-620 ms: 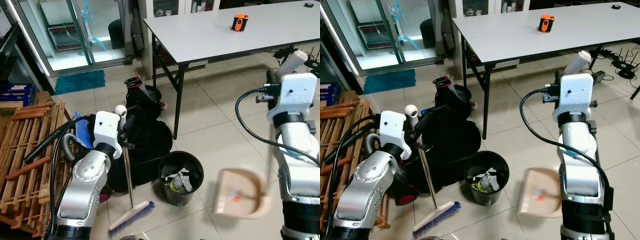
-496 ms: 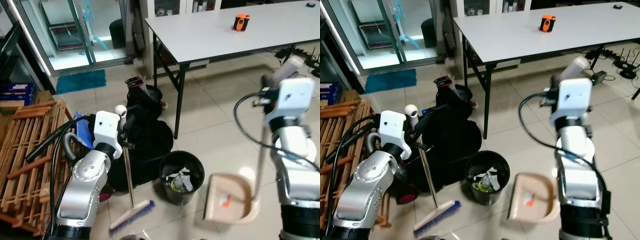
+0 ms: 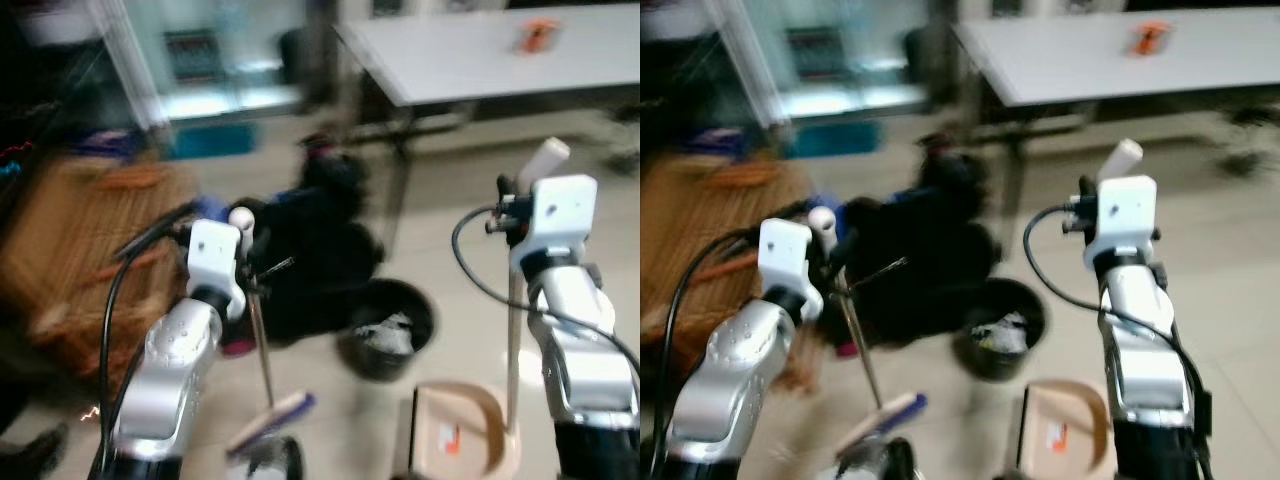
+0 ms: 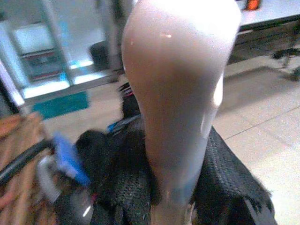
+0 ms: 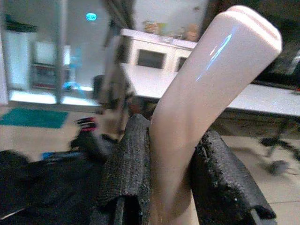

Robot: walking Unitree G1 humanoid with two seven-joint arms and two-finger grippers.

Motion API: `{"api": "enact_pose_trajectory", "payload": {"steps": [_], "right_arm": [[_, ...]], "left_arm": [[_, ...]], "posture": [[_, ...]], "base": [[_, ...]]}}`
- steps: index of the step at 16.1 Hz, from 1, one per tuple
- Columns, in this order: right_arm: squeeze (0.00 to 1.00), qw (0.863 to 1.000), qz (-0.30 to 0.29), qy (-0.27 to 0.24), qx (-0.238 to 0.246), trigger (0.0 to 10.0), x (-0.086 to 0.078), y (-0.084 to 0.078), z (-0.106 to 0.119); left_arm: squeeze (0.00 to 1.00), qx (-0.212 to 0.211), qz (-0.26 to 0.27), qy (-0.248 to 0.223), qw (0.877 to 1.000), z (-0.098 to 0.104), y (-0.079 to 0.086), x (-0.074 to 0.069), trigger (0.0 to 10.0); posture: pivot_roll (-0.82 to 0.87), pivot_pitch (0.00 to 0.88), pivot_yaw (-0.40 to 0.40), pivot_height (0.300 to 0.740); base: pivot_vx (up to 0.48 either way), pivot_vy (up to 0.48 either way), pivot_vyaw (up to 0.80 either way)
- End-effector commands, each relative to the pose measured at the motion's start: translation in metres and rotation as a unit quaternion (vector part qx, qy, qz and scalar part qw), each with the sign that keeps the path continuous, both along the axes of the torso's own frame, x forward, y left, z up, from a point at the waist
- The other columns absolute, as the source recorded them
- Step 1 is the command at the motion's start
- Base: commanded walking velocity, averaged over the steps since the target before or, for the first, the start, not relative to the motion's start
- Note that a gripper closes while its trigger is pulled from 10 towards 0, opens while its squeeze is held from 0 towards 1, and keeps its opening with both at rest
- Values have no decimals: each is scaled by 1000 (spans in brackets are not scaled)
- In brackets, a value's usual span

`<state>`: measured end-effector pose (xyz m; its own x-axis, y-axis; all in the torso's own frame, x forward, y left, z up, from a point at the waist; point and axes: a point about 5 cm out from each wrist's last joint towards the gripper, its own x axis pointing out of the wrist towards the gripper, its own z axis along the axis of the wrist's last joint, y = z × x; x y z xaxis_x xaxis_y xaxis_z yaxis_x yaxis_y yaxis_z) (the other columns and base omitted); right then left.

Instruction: Sweep floor

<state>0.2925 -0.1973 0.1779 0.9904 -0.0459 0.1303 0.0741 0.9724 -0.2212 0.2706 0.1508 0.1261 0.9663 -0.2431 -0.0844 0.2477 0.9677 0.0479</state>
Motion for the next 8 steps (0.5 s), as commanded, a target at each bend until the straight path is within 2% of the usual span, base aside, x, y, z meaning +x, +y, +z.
{"api": "enact_pose_trajectory", "payload": {"steps": [1, 2, 5, 8], "right_arm": [[0, 1000, -24, -6, 0, 10000, -3, -6, 7], [0, 1000, -29, -5, -1, 10000, -4, -6, 7], [0, 1000, -27, 0, 0, 10000, -7, -4, 8], [0, 999, -38, 10, 20, 10000, -8, -3, 6]], "left_arm": [[0, 7, -9, -20, 1000, 12, -2, 4, 10000], [0, 7, -9, -19, 1000, 12, -2, 3, 10000], [0, 3, -10, -16, 1000, 11, -3, 2, 10000], [0, 2, -8, -9, 1000, 10, -3, 3, 10000]], "posture": [[-31, 0, 35, 740], [-34, 0, 33, 740], [-37, 0, 30, 740], [-39, 0, 27, 740]], "base": [[0, 0, 0], [0, 0, 0], [0, 0, -800], [0, 0, -800]]}}
